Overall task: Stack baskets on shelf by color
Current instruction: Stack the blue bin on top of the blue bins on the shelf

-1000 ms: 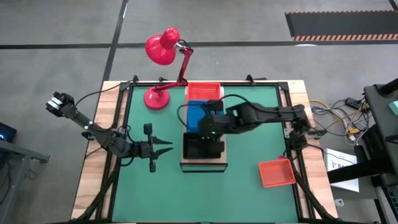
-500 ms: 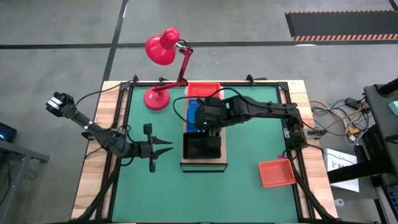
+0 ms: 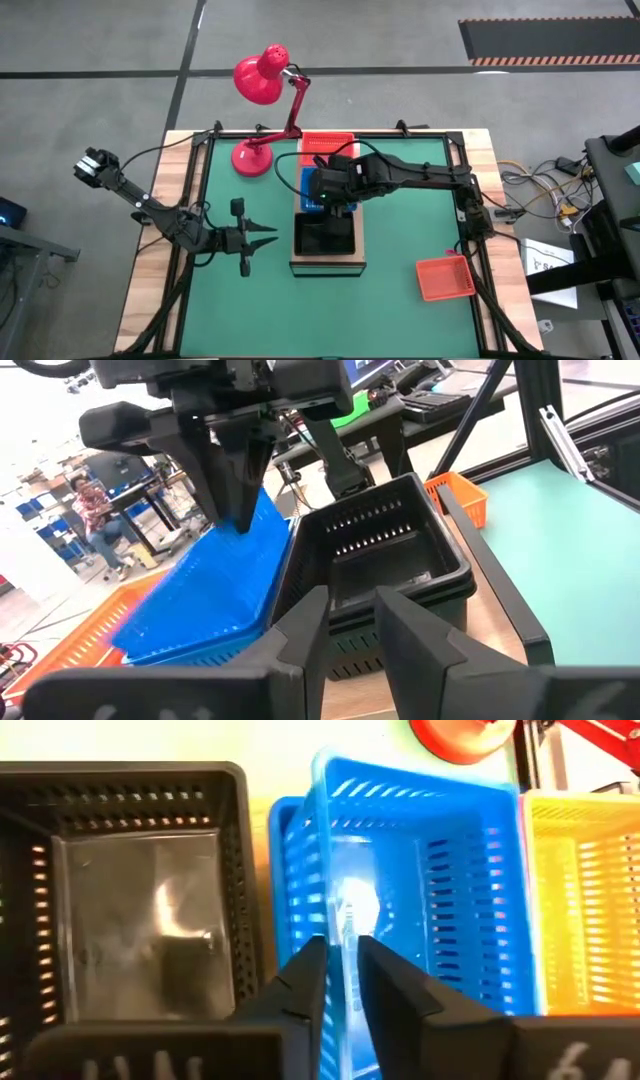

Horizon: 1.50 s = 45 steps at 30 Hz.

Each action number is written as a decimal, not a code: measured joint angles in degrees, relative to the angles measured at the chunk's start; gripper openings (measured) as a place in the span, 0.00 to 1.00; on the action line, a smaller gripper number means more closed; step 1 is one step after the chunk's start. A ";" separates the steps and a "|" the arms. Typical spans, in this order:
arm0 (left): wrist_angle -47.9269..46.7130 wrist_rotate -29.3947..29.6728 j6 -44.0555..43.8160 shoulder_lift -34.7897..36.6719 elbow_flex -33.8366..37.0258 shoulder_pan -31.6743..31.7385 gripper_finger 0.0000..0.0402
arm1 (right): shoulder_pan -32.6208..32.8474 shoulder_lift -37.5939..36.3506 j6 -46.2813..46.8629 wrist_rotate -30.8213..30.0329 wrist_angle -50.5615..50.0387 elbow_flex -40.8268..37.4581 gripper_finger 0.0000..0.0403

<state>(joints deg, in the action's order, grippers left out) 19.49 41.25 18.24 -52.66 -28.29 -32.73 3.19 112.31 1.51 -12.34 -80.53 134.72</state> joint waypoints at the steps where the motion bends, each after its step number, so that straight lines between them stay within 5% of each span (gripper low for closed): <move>1: 0.00 0.00 0.00 0.00 0.00 0.00 0.17 | -0.06 0.00 -0.04 0.27 0.02 0.00 0.14; 12: 0.01 -0.02 -0.02 0.00 0.00 0.00 0.17 | 0.27 -3.51 0.38 0.46 -2.74 0.24 0.27; 23: 0.11 -0.02 -0.02 0.09 -0.12 0.00 0.17 | -2.30 -8.76 3.99 -1.15 -9.48 -6.45 0.04; 35: 0.06 -0.02 -0.04 0.22 -0.13 0.00 0.17 | -7.56 -12.76 5.42 1.23 -7.01 -26.11 0.02; 45: 0.09 -0.02 -0.06 0.22 -0.13 0.01 0.17 | -7.50 -12.94 3.88 2.49 -0.15 -28.07 0.02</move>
<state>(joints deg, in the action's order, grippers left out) 19.57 41.23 18.18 -52.45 -28.42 -32.72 -4.31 99.37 5.39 -9.85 -80.68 106.64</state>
